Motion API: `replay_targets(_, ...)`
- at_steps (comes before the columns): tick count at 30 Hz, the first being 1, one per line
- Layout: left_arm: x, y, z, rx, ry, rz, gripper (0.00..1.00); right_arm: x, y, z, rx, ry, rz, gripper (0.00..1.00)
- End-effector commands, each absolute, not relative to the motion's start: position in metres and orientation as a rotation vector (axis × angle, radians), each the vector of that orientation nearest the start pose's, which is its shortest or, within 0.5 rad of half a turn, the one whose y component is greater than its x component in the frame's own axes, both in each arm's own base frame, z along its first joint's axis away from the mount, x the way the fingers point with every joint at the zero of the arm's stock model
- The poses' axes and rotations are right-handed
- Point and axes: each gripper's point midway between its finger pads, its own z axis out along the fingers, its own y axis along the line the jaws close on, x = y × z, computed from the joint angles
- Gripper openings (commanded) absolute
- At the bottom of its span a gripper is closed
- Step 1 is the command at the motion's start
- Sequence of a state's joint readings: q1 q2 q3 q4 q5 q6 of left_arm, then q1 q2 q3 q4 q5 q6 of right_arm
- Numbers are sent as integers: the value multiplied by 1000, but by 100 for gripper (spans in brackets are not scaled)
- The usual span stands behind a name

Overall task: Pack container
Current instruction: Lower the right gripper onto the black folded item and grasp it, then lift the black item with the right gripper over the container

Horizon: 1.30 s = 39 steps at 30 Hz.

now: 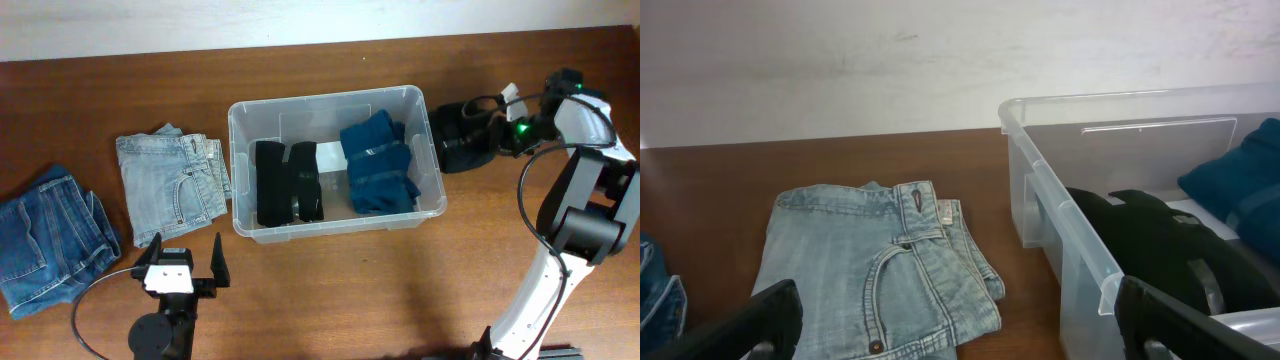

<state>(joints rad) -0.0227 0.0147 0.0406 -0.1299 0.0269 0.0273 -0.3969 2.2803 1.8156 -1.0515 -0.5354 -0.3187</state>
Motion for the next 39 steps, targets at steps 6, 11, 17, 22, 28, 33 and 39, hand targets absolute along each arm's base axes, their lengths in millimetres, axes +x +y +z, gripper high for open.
replay_targets(6,244,-10,156,75,1672,-9,99,455,-111,139,201,2708,501,4)
replay_targets(11,244,-10,156,75,1672,-9,99,442,-105,185,285,2653,489,4)
replay_targets(17,244,-10,156,75,1672,-9,99,413,-80,236,289,2619,494,4)
replay_targets(22,244,-10,156,75,1672,-9,99,394,-52,271,252,2581,496,4)
replay_targets(28,244,-10,156,75,1672,-9,99,374,3,302,95,2556,527,4)
replay_targets(33,244,-10,156,75,1672,-9,99,372,53,300,6,2587,597,4)
replay_targets(39,244,-10,156,75,1672,-9,99,376,89,281,42,2659,466,4)
